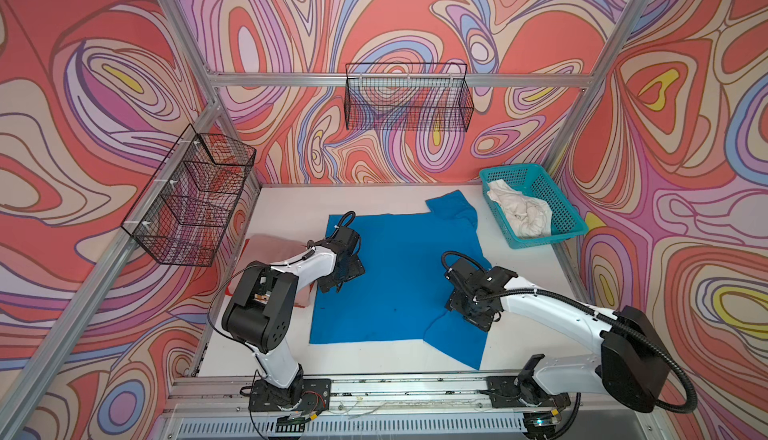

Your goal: Fold and stack the t-shirts

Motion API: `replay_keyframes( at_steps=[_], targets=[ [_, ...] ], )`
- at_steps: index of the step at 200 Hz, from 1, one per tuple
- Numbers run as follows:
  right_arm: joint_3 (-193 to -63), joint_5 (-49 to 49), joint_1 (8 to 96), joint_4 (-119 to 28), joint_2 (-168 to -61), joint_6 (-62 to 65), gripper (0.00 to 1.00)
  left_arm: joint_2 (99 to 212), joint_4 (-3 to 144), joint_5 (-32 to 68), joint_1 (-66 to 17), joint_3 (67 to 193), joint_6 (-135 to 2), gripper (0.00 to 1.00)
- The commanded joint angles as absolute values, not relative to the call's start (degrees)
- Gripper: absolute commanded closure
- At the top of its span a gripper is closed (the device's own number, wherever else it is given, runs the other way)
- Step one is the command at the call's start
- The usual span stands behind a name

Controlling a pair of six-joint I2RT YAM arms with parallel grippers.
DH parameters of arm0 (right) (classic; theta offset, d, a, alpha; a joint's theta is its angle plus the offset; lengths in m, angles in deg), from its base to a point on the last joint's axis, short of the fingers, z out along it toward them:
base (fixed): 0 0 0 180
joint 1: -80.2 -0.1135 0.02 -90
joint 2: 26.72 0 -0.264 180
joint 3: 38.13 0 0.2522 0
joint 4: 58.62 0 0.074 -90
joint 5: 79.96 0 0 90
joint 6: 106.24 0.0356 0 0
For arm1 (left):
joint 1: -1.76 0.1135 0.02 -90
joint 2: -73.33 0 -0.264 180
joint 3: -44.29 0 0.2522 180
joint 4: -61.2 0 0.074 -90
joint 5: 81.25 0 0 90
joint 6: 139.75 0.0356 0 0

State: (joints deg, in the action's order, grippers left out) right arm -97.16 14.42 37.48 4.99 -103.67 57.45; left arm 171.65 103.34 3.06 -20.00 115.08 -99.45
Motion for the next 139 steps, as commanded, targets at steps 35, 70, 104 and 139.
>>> replay_keyframes(
  at_steps=[35,70,104,139],
  targets=[
    [-86.41,15.59,34.42,-5.01,-100.43,71.81,0.17,172.6,105.41,4.49,-20.45,113.59,-100.64,0.0],
    [-83.33,19.71,34.32,0.64,-100.07,76.89,0.17,172.81,105.25,4.3,-20.45,113.81,-100.64,0.0],
    [-85.29,24.46,35.24,8.65,-100.48,76.33,0.16,173.35,105.2,4.25,-20.43,114.03,-100.38,0.0],
    [-89.83,29.24,40.54,17.32,-100.19,69.72,0.14,173.94,104.39,4.45,-20.34,113.78,-100.21,0.0]
  ],
)
